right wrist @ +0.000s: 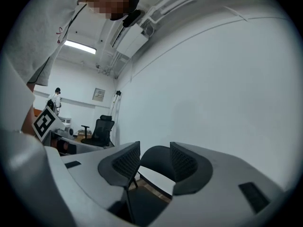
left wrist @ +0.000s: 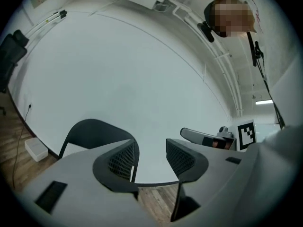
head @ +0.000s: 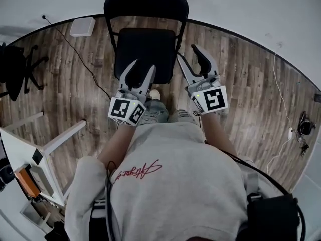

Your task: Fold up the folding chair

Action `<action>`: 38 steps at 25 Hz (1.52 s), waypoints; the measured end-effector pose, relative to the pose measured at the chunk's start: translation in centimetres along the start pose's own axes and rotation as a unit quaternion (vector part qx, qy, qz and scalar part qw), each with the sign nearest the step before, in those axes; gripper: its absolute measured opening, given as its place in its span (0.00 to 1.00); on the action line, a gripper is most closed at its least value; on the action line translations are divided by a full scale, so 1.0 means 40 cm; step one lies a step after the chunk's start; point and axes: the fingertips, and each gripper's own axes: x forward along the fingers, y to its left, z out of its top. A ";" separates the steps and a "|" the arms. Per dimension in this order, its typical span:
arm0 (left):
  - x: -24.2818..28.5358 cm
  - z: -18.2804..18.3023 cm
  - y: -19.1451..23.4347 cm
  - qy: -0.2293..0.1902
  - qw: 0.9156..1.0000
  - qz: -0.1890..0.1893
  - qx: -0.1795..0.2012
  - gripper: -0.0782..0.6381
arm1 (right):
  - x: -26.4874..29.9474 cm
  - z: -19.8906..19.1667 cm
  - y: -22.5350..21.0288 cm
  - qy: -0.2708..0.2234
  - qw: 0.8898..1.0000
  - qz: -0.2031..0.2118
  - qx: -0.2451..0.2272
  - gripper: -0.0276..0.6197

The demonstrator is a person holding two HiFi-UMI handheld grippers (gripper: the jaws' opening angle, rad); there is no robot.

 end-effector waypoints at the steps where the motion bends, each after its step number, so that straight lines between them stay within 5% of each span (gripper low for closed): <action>1: 0.005 -0.027 0.022 0.004 1.000 0.010 -0.016 0.39 | 0.014 -0.025 -0.014 0.012 1.000 -0.002 0.001 0.33; 4: 0.003 -0.140 0.101 0.030 0.995 0.062 -0.075 0.39 | 0.058 -0.124 -0.077 0.053 0.998 -0.012 0.017 0.36; 7: -0.024 -0.290 0.207 0.052 0.975 0.151 -0.155 0.44 | 0.108 -0.242 -0.151 0.099 0.995 -0.020 0.018 0.38; 14: -0.175 -0.682 0.421 0.097 0.886 0.357 -0.280 0.47 | 0.220 -0.536 -0.272 0.177 0.983 -0.036 0.019 0.39; 21: -0.231 -0.990 0.539 0.093 0.814 0.413 -0.397 0.54 | 0.289 -0.791 -0.402 0.239 0.966 -0.086 0.043 0.42; 23: -0.225 -1.037 0.536 0.087 0.816 0.386 -0.421 0.56 | 0.305 -0.837 -0.416 0.243 0.965 -0.088 0.055 0.42; 26: -0.184 -1.076 0.544 0.080 0.830 0.321 -0.449 0.59 | 0.347 -0.871 -0.422 0.233 0.966 -0.091 0.065 0.42; 34: -0.097 -1.084 0.546 -0.001 0.837 0.160 -0.523 0.60 | 0.456 -0.896 -0.442 0.221 0.971 -0.080 0.044 0.42; 38: -0.039 -1.070 0.578 -0.032 0.831 0.153 -0.534 0.60 | 0.514 -0.899 -0.426 0.207 0.974 -0.056 0.080 0.41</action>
